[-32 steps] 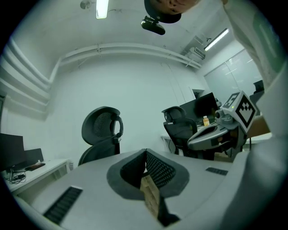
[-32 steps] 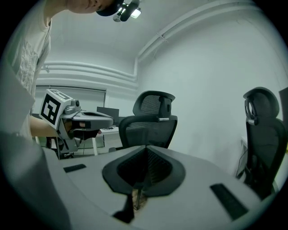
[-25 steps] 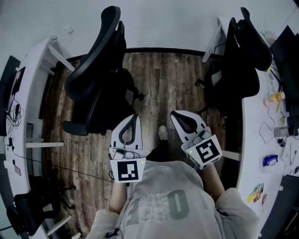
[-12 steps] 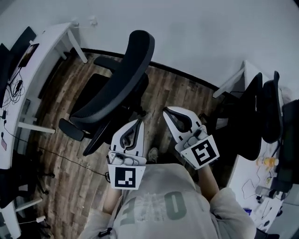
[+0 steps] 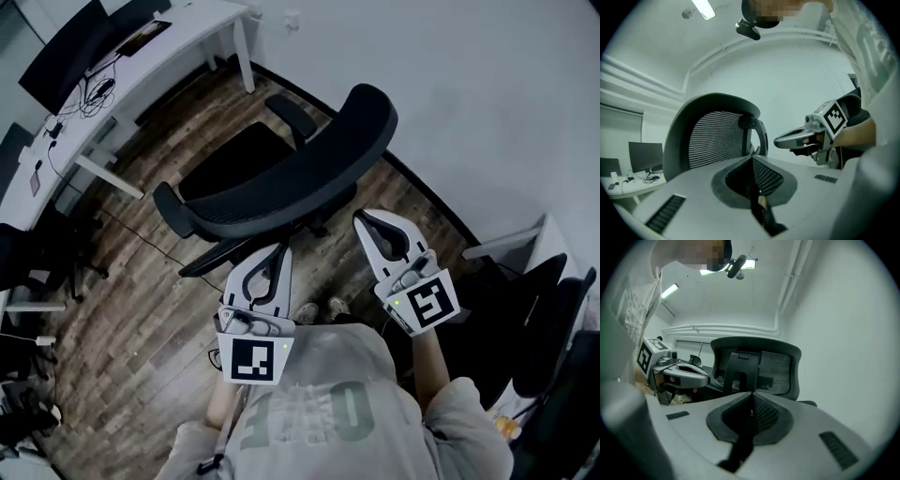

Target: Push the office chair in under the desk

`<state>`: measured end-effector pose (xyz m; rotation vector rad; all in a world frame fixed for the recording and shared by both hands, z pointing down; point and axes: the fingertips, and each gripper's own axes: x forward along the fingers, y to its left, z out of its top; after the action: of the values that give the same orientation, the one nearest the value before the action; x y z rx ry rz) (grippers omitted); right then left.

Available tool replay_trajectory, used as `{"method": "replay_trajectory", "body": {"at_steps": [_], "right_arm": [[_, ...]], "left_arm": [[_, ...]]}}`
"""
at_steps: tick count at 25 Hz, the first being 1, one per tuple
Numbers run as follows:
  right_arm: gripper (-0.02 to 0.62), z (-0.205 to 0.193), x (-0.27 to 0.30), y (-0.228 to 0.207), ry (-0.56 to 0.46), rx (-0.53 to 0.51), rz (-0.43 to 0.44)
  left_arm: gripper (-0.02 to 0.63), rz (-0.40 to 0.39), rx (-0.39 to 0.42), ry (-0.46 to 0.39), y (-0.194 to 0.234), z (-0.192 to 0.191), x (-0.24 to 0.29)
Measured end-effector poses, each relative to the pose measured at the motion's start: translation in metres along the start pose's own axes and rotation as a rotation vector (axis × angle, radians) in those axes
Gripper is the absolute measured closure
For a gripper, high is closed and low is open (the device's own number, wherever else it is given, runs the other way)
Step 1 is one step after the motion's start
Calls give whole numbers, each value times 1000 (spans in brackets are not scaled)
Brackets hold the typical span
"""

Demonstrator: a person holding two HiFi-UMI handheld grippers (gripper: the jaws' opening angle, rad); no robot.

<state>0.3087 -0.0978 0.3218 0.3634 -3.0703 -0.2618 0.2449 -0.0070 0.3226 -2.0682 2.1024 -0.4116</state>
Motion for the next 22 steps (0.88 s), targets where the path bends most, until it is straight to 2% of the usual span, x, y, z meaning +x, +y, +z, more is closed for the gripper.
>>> {"method": "replay_trajectory", "body": {"at_steps": [3, 5, 7, 10, 11, 12, 14, 16, 18, 22], "right_arm": [[574, 15, 9, 5, 23, -19, 113], [574, 22, 13, 3, 26, -59, 144], [574, 18, 16, -5, 47, -91, 171], [566, 8, 19, -17, 76, -164, 258], [497, 5, 19, -19, 91, -181, 291], [401, 4, 20, -22, 111, -206, 322], [387, 3, 27, -33, 158, -304, 369], [380, -4, 37, -47, 247, -436, 407], [380, -15, 48, -56, 343, -560, 456], [380, -38, 66, -61, 432, -783, 549]], "left_arm": [[591, 92, -11, 20, 22, 10, -20], [591, 126, 1, 67, 33, 8, -32], [591, 155, 41, 117, 39, 4, -39], [582, 170, 105, 206, 43, -5, -47], [522, 166, 125, 249, 45, -9, -51], [451, 162, 154, 304, 49, -14, -54], [439, 161, 263, 460, 62, -30, -62], [439, 161, 389, 597, 76, -44, -67], [439, 143, 433, 663, 85, -51, -68], [440, 92, 495, 760, 84, -52, -64]]}}
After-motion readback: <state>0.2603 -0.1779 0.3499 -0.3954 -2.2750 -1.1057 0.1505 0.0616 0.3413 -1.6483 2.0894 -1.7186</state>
